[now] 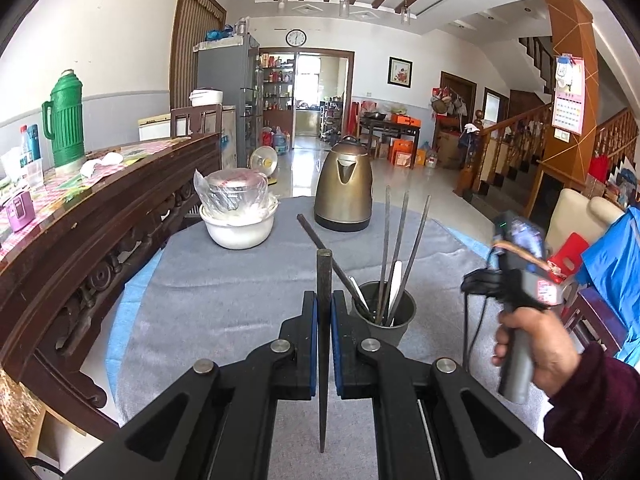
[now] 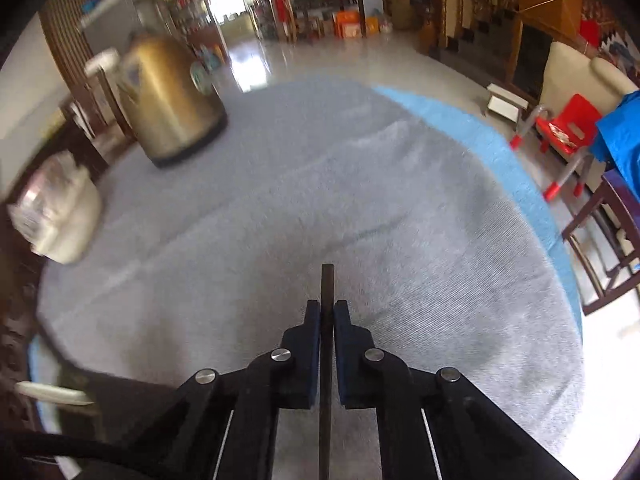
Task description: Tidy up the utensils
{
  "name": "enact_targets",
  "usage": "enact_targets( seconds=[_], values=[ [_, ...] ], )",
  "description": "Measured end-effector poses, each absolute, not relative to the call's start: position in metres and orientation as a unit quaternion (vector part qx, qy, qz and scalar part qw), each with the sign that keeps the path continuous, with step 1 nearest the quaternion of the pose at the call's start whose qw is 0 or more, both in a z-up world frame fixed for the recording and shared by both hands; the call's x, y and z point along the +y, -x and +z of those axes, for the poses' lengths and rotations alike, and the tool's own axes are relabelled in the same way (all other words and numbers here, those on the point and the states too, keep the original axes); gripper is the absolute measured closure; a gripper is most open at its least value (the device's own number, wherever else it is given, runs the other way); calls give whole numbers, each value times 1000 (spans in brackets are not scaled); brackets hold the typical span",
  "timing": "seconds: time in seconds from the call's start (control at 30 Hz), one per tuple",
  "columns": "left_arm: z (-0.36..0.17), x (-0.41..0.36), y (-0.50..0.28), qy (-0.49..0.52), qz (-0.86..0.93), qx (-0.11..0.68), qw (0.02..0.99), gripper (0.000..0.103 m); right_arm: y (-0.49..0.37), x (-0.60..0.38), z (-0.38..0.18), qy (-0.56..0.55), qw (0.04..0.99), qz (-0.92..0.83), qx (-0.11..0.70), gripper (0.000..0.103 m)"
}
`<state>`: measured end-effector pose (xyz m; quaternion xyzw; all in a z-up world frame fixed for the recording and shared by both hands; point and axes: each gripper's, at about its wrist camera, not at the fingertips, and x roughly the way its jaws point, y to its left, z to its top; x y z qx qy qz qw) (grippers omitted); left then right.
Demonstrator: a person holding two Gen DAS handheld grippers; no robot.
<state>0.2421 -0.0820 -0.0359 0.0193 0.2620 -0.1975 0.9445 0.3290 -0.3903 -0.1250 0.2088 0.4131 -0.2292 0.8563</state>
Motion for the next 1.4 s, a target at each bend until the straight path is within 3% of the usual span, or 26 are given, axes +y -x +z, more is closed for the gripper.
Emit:
enact_targets(
  seconds=[0.57,1.2,1.4],
  values=[
    [-6,-105,-218,-39,-208,234,949,96,-240,-370,23,-250,938,-133,201,96],
    [53,-100,-253,-6,-239,196,951,96,-244,-331,106,-205,966,-86,133,96],
    [76,-110,-264,9,-249,171,953,96,-256,-315,108,-192,970,-74,129,96]
  ],
)
